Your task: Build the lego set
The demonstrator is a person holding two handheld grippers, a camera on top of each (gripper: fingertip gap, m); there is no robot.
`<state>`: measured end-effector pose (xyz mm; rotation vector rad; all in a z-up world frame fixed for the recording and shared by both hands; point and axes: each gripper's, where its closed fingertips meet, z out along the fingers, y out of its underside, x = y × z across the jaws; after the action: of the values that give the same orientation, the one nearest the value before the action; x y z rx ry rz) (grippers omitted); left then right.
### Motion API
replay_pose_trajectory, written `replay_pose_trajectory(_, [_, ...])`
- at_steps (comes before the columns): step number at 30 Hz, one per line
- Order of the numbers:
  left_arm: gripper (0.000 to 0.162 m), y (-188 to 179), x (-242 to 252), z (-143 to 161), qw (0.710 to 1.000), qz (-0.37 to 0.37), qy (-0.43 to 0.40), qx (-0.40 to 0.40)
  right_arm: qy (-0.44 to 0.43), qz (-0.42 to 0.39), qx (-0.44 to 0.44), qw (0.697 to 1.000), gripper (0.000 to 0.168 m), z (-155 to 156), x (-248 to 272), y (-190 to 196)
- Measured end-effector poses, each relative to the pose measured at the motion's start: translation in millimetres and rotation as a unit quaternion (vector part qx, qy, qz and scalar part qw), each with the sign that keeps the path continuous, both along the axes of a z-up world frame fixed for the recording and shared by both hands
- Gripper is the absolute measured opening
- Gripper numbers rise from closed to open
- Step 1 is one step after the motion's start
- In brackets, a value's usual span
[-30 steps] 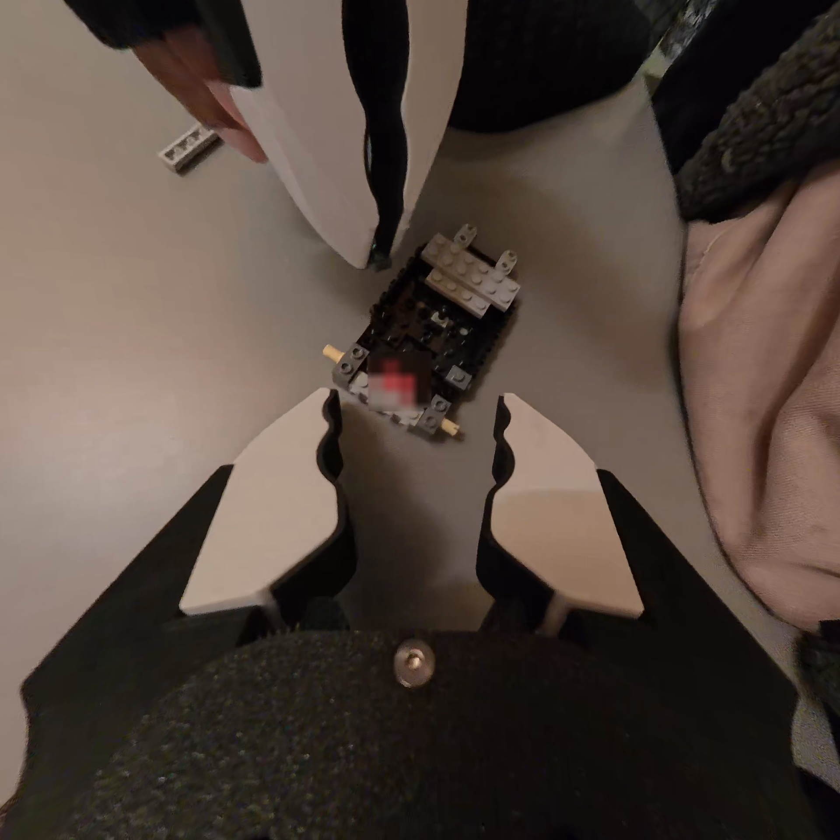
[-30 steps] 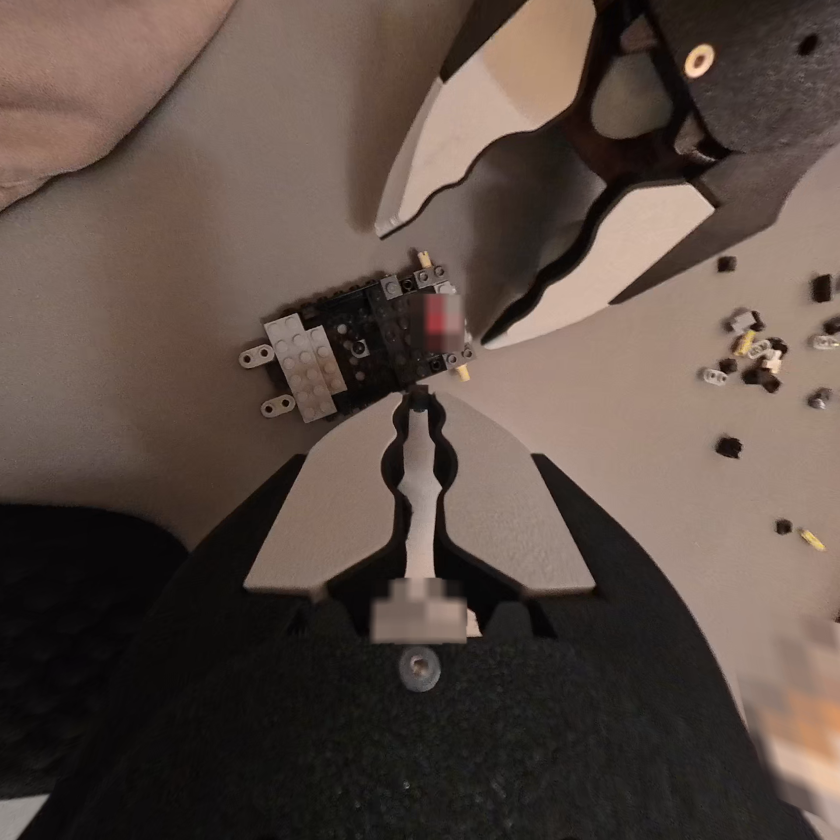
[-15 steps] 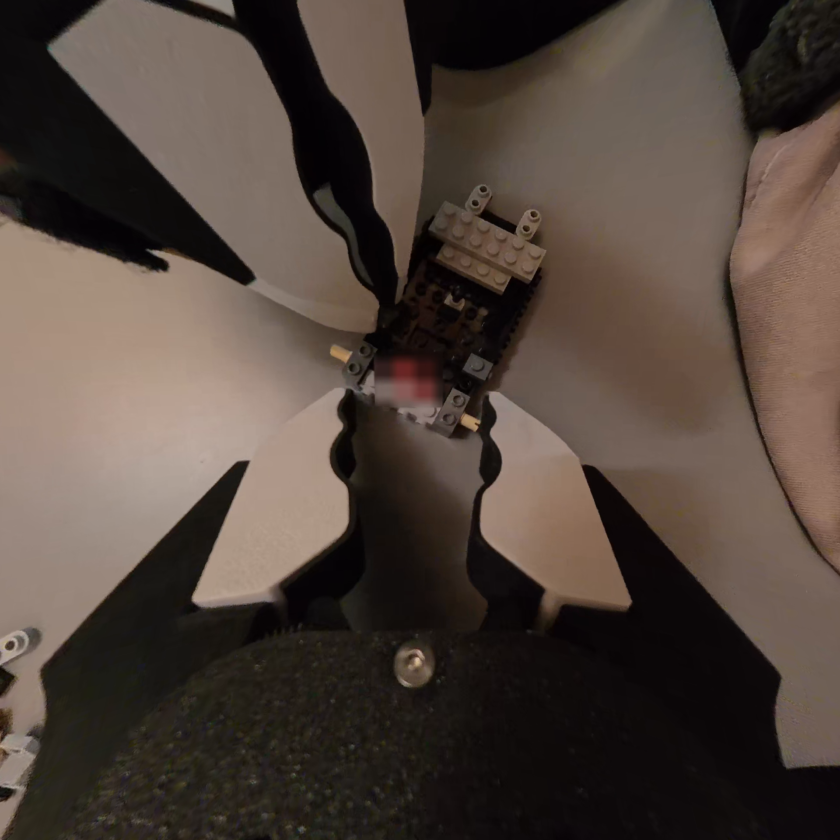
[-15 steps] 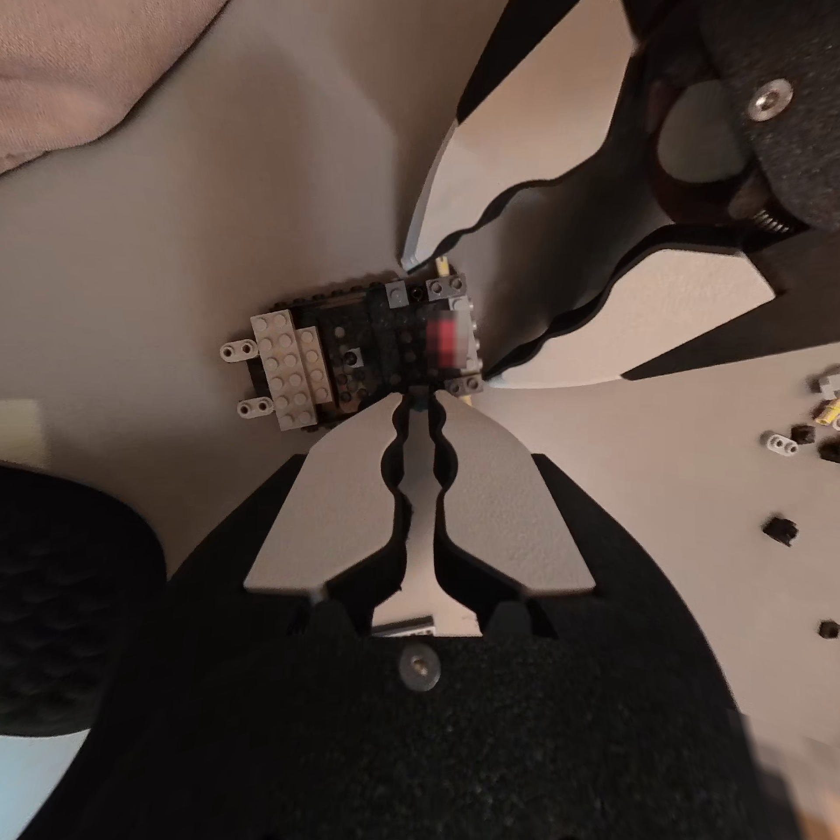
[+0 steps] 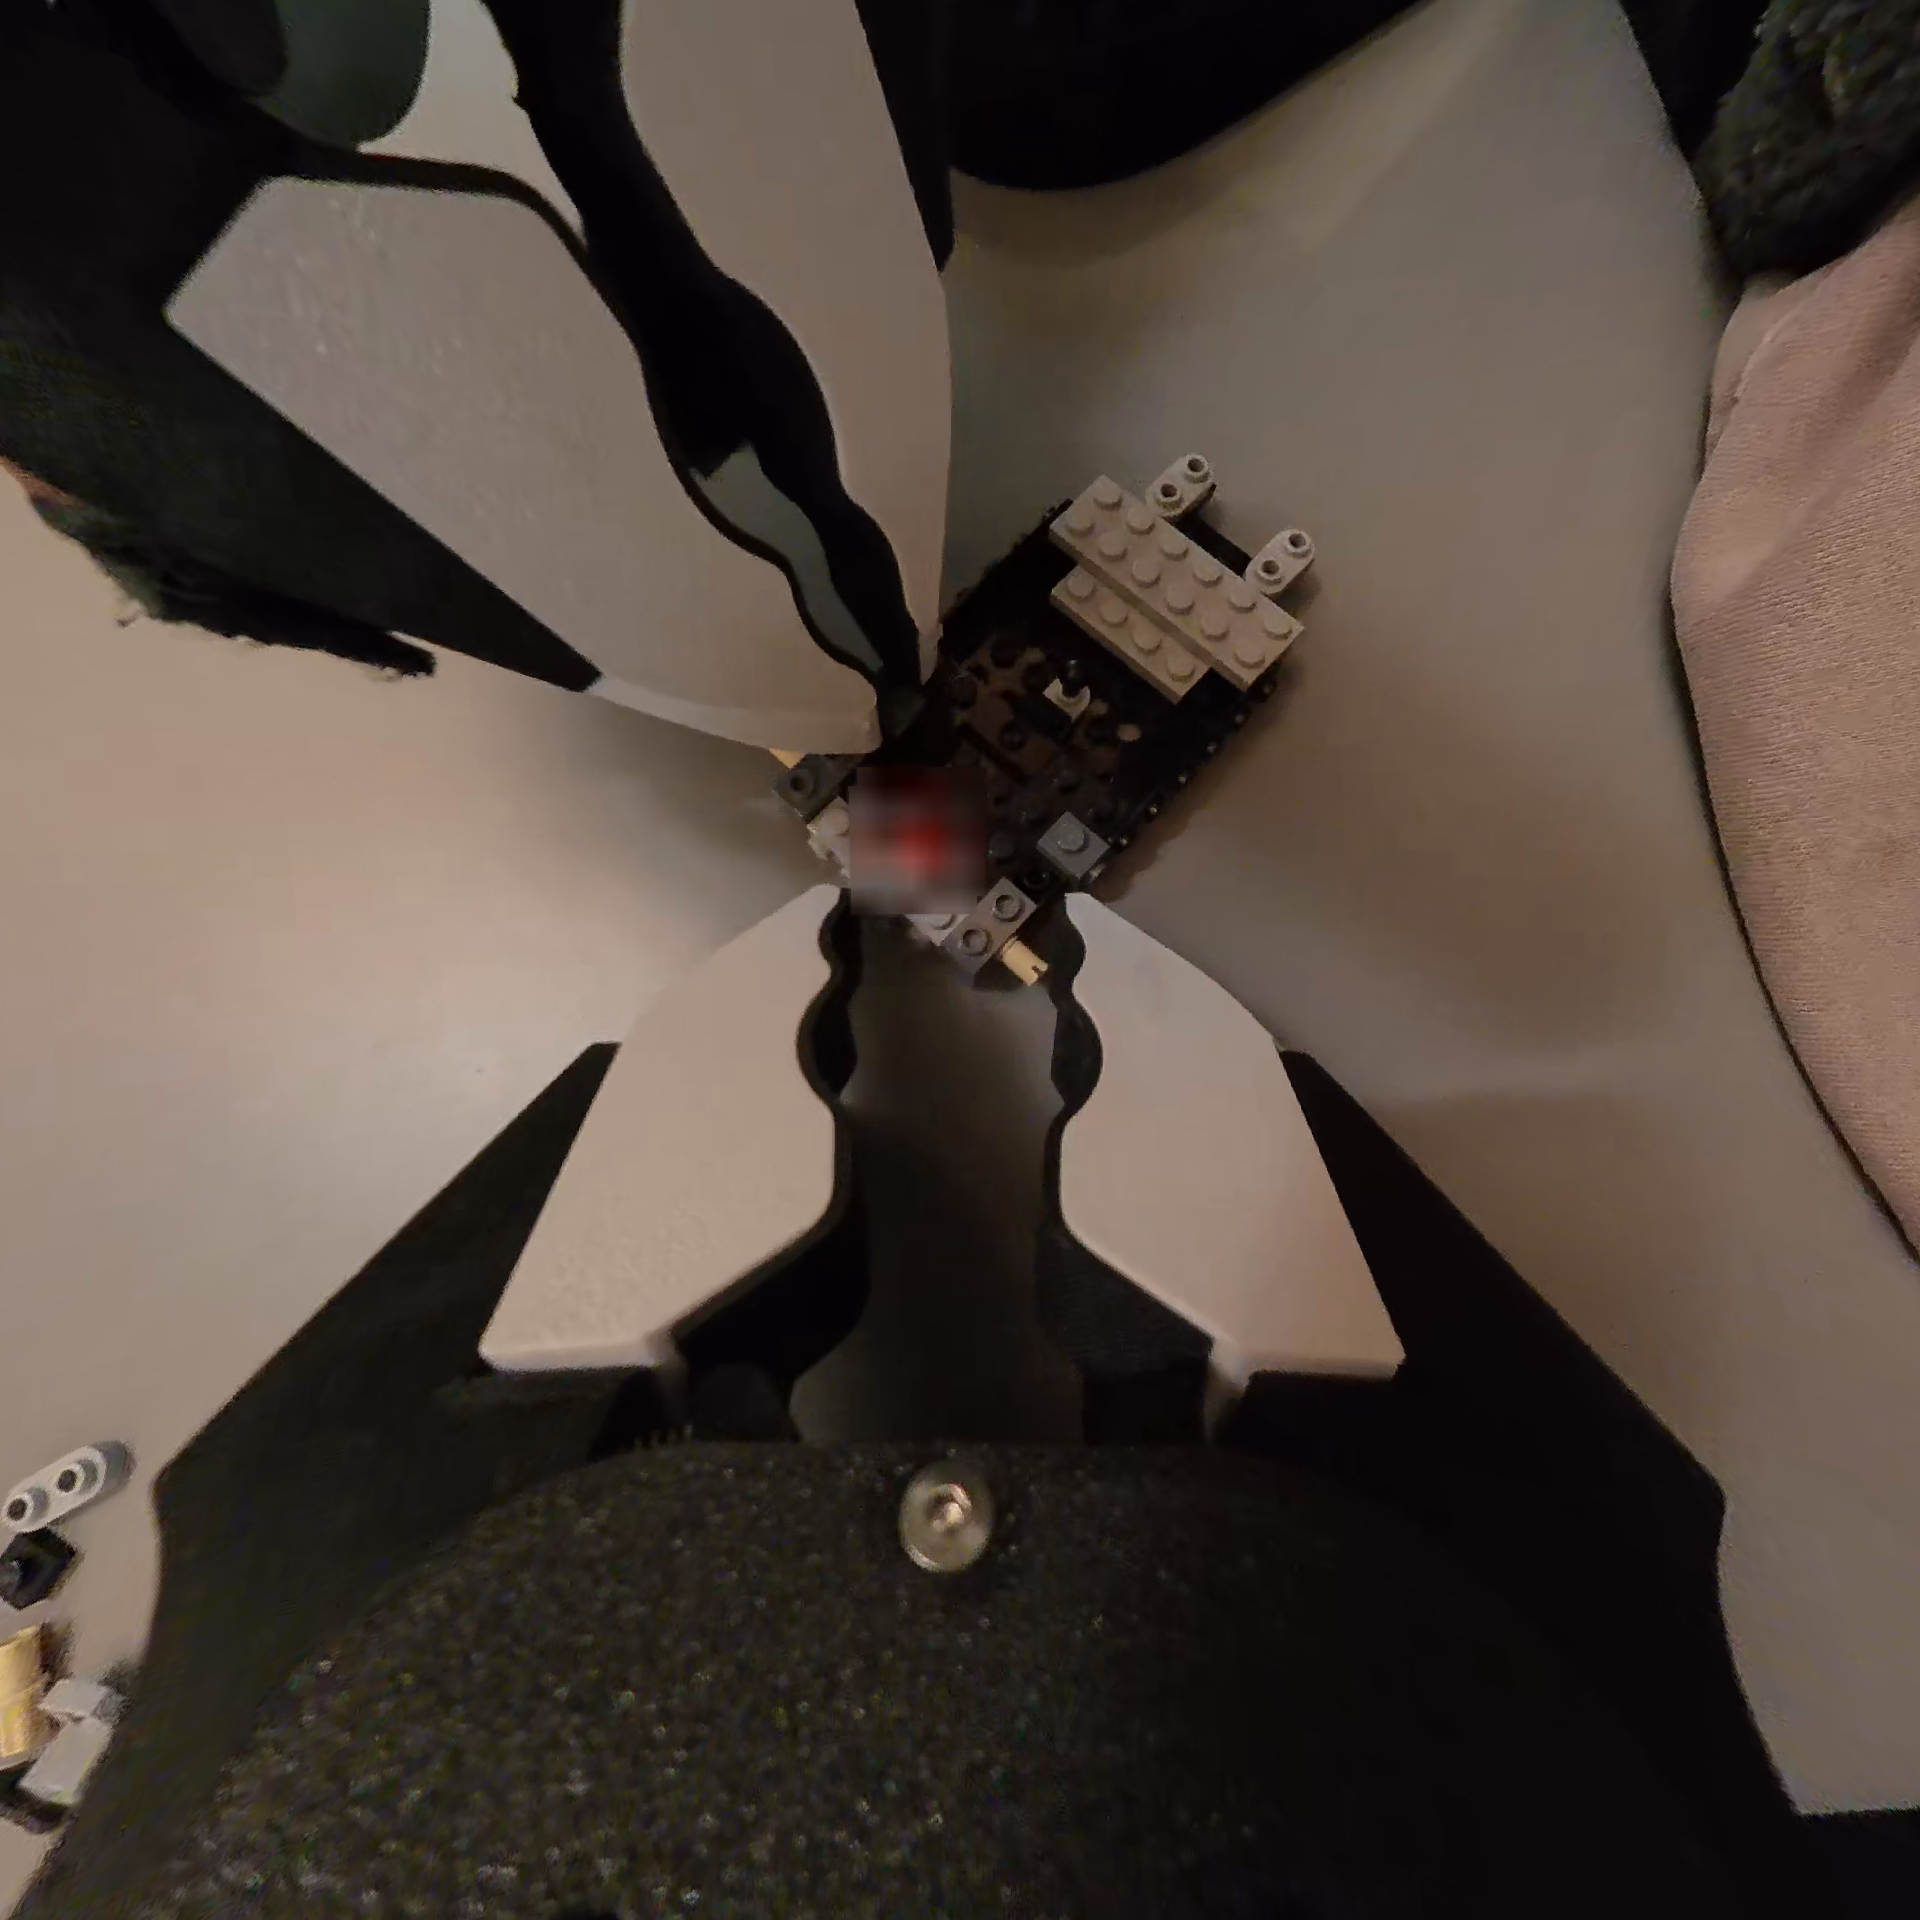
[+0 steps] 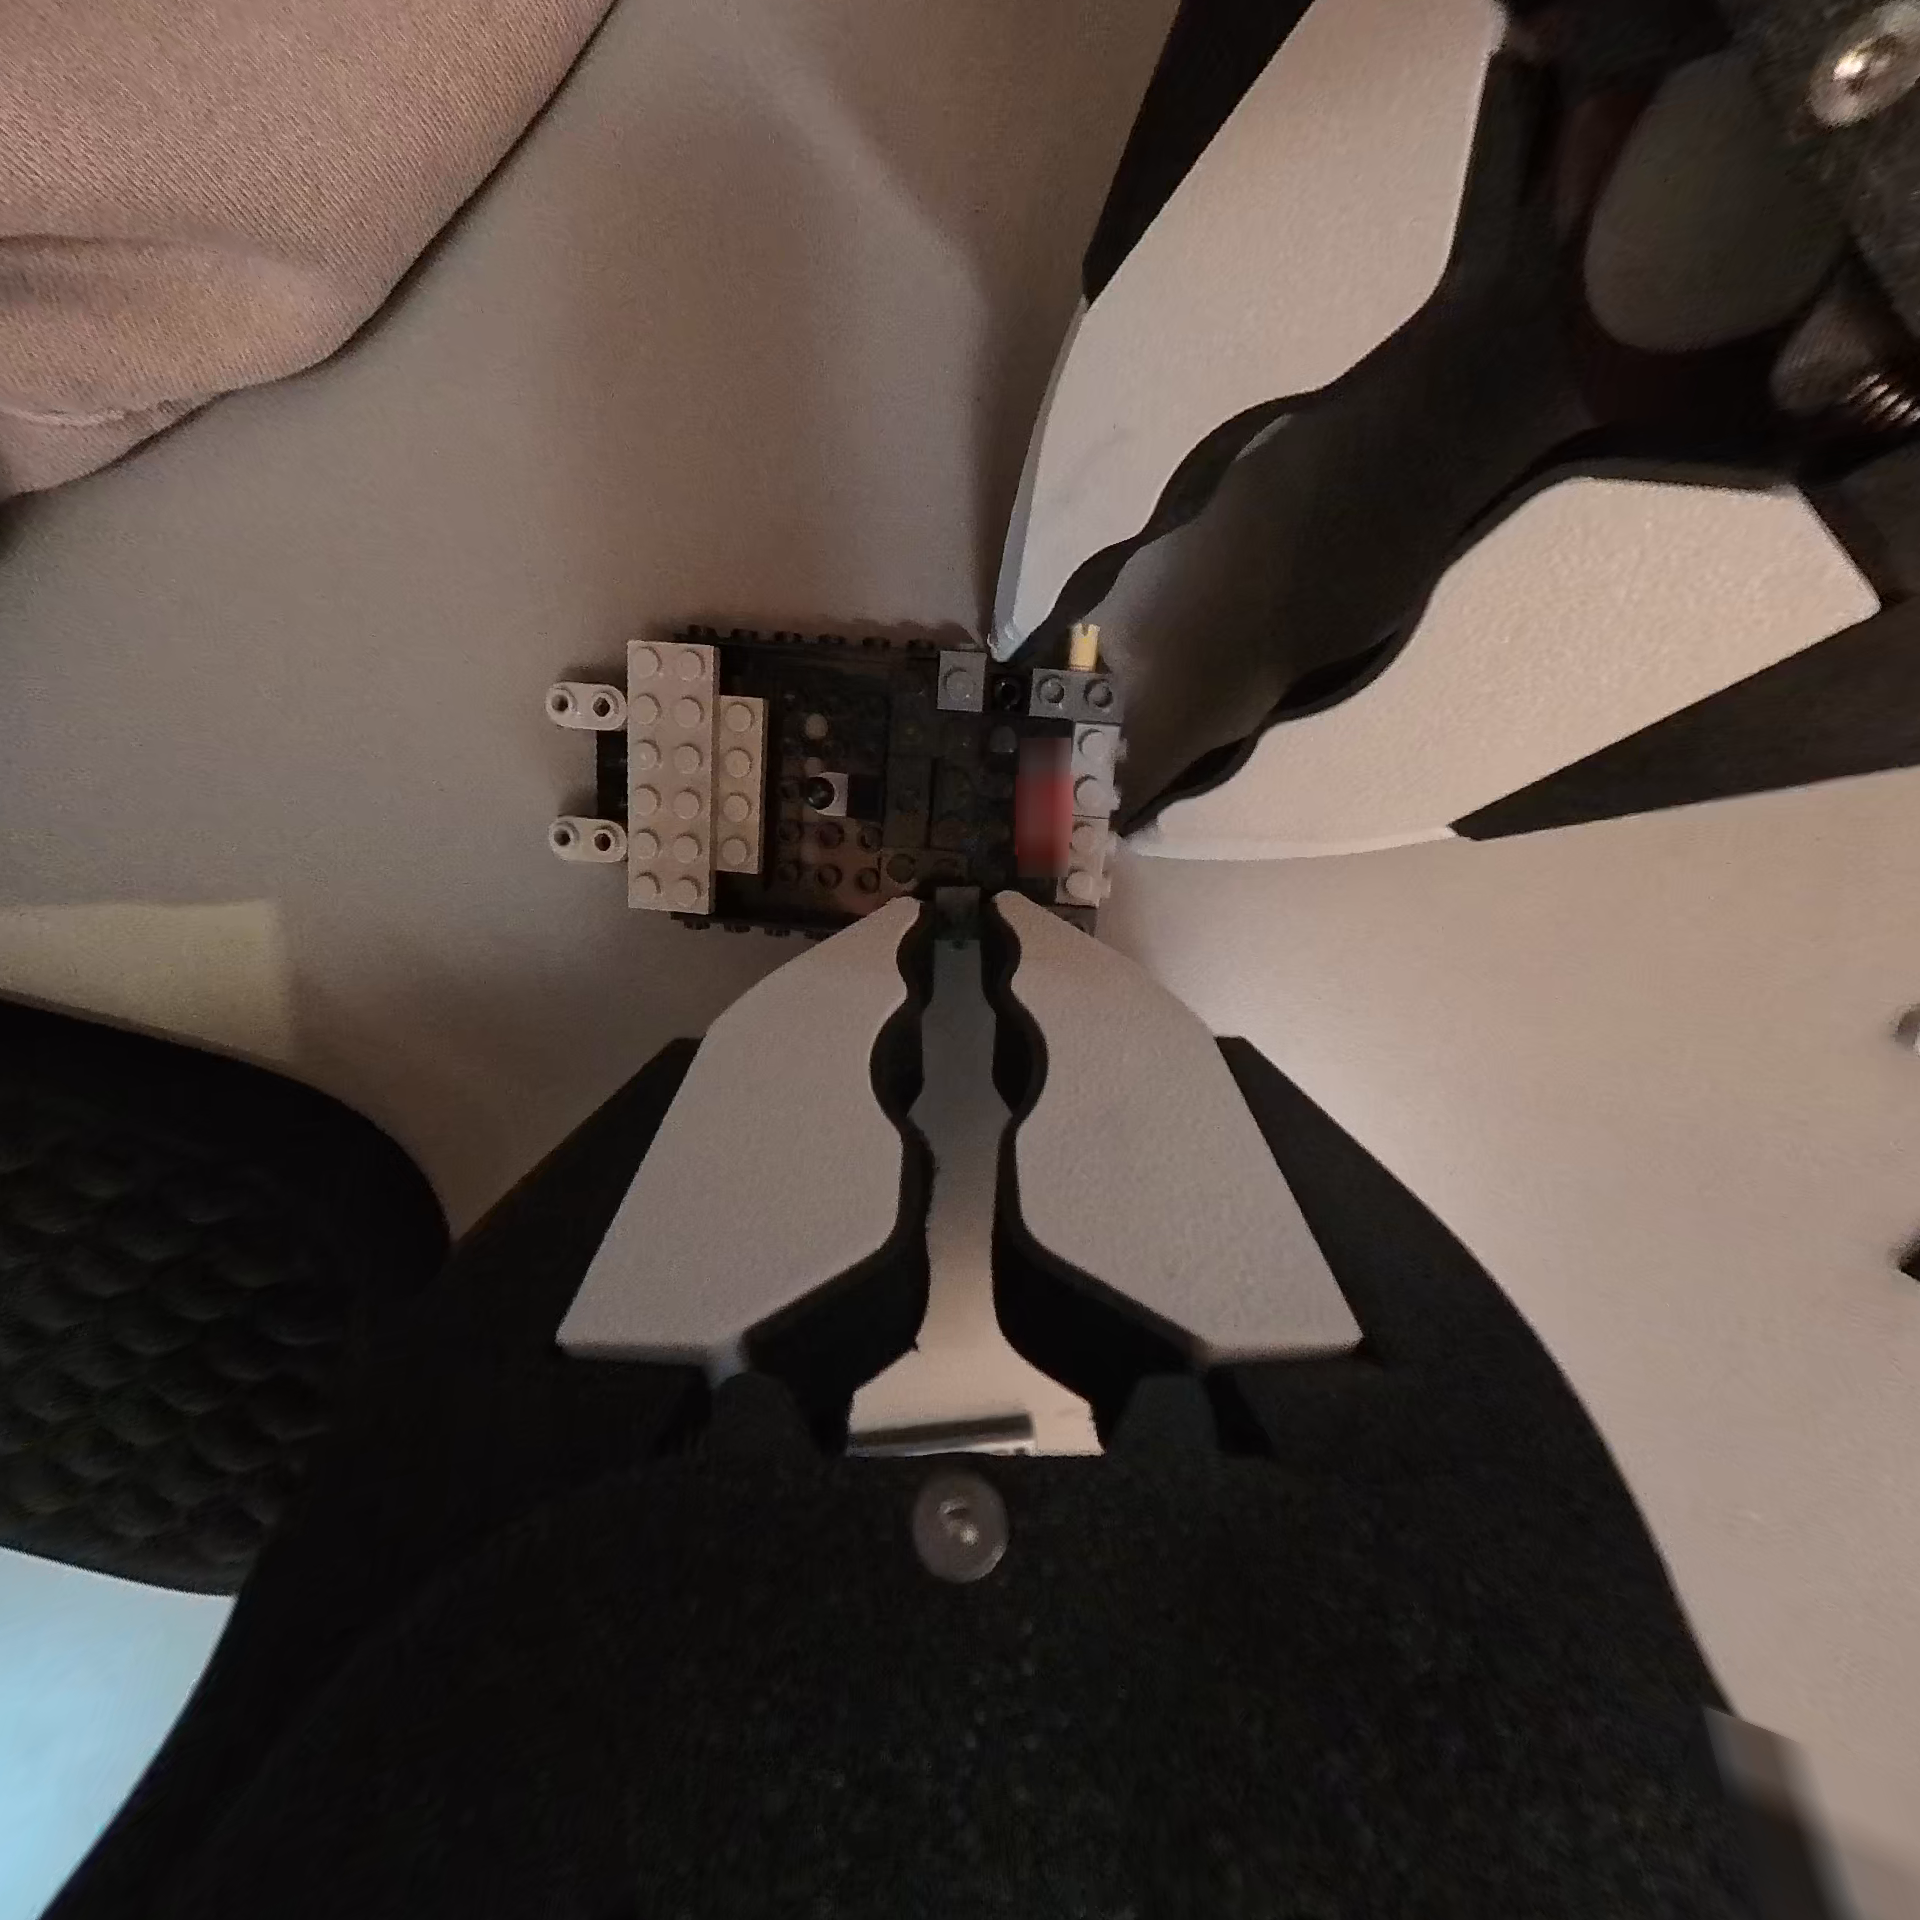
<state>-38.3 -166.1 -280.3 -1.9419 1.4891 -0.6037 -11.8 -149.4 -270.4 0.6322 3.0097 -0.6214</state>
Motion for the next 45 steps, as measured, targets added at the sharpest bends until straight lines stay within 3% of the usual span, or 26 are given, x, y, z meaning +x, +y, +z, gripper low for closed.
replay_pose_trajectory(17, [0.036, -1.0, -1.1, -0.3, 1.000, 0.010, -0.005, -0.008, -0.031, -0.074, -0.070, 0.994, 0.009, 0.2, 11.4, -7.4])
replay_pose_trajectory(31, [0.048, -10.8, 8.4, 2.3, 0.999, -0.003, -0.027, -0.034, -0.033, -0.132, -0.106, 0.985, 0.015, 2.2, 17.4, -12.9])
replay_pose_trajectory(45, [0.062, -6.5, 19.1, 6.8, 0.994, 0.042, -0.061, -0.076, 0.004, -0.200, -0.129, 0.971, 0.019, 3.2, 19.8, -17.6])
